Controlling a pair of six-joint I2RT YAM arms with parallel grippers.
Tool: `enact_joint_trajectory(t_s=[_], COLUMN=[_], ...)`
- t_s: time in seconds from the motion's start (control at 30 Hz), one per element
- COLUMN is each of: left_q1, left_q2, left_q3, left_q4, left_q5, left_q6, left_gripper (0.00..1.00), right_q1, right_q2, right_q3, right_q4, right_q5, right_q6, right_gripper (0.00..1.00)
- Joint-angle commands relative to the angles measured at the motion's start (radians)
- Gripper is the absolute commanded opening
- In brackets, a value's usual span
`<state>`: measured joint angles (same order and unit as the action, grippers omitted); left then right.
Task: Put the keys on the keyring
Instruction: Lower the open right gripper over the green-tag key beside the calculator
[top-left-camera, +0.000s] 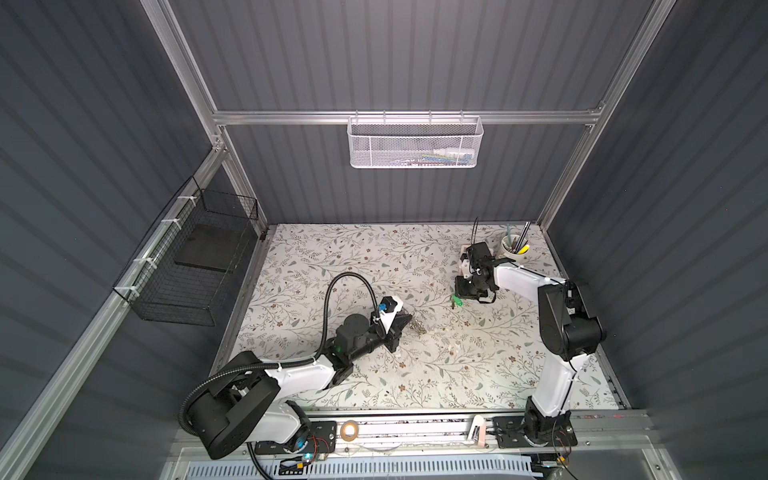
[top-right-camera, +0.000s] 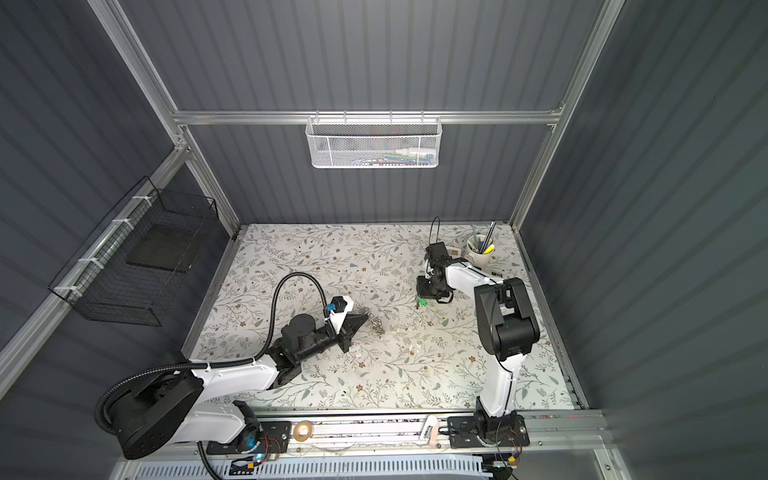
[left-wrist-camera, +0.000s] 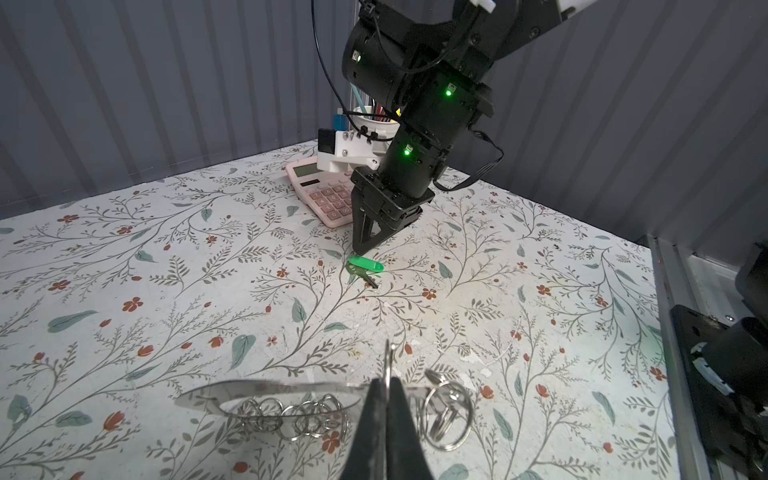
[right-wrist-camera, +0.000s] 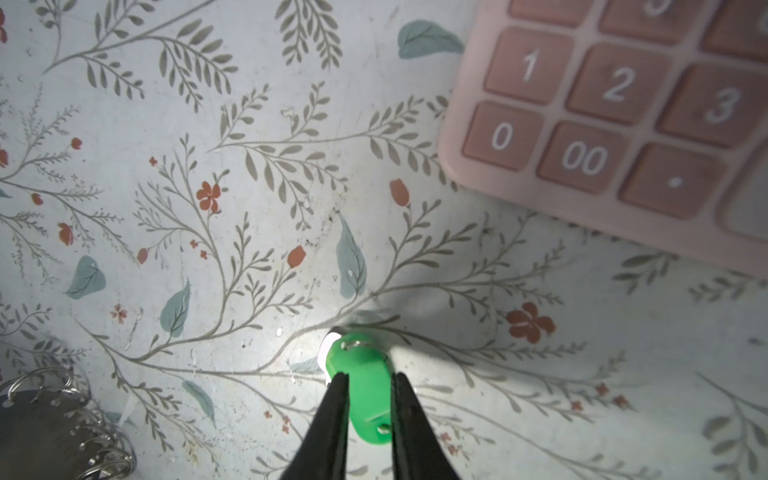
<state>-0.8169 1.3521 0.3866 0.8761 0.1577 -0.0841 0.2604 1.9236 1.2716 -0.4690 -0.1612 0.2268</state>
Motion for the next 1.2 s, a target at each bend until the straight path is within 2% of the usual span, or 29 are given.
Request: enact_joint_trajectory(t_s=[0.0,0.57,0.73,0.83,1.1,1.17], left_q1=[-0.004,-0.003,-0.003,-0.004,-0.002,-0.004], left_q2=[-0.017,-0.025,-0.029,-0.028,-0.018,-0.018], left_q3=[0.024,0.027,0.027,0.030,0.034,0.034], left_q4=[0.044,0.043,0.038,0.035,0.035,0.035], left_q5=[0.020,0.041,0.042,0.042,0.047,0.048], left_q6=[-0.013,-0.022,-0.023,-0.023,-0.024,-0.023], left_gripper=[0.00,0.00,0.00,0.00,0.00,0.00], right_q1=[-0.006,-0.007,-0.004,0.003,0.013,0.013], right_q2=[0.028,0.083,0.019,-0.067,-0.263,-0.260], right_q3=[0.031,0.095,0.026,-0.073,-0.283,-0.276], right_q4=[-0.054,-0.099,-0.036,0.046,0.205,0.183], right_q5=[-0.003,-0.016,-0.046,-0.058,-0.146,-0.136], right_q6=[-0.007,-0.020,-0.032,-0.038,-0.003,0.011], right_gripper=[0.21,0.10,0.03,0.00,0.01,0.17])
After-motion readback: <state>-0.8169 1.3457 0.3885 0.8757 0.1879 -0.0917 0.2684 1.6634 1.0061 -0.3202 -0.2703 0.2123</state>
